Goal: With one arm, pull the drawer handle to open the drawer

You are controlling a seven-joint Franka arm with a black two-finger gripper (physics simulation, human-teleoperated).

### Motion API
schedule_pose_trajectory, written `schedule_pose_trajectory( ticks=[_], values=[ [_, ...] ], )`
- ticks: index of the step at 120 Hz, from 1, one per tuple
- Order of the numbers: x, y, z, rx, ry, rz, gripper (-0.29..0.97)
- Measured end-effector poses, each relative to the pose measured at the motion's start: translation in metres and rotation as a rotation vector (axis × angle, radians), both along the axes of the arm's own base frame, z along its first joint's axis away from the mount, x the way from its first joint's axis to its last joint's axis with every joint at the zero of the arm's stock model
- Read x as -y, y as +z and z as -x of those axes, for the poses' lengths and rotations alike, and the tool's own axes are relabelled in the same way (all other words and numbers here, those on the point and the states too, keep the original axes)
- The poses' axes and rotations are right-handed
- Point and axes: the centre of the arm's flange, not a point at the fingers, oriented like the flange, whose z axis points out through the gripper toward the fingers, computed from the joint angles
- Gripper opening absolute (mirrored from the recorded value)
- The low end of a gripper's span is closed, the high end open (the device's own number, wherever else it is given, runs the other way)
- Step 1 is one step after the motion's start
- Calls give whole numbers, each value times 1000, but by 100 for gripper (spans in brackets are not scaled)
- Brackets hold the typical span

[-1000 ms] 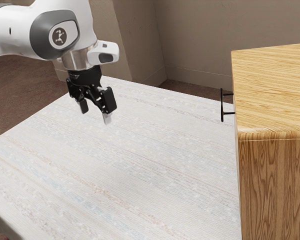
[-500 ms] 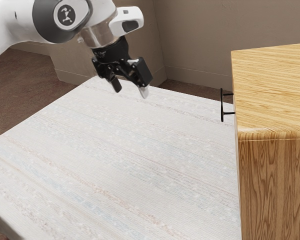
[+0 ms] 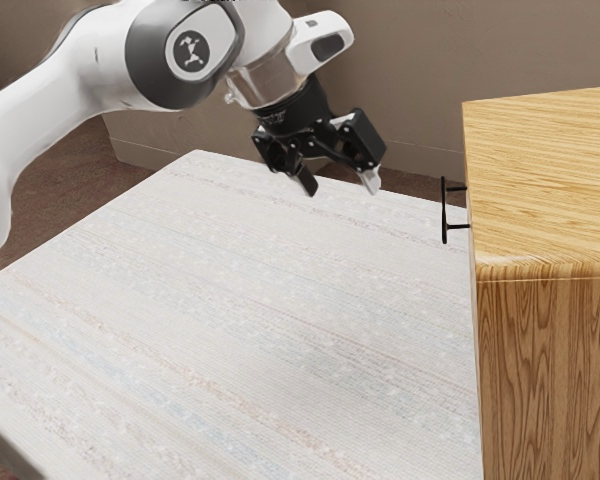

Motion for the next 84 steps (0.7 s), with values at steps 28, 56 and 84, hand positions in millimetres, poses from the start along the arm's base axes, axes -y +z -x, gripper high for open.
schedule_pose_trajectory(
  ticks=[28,56,84],
  values=[
    [14,-6,-9,-1,24,95,68],
    [34,-5,-14,17,24,155,68],
    [45,-16,-23,14,36,203,68]
  ],
)
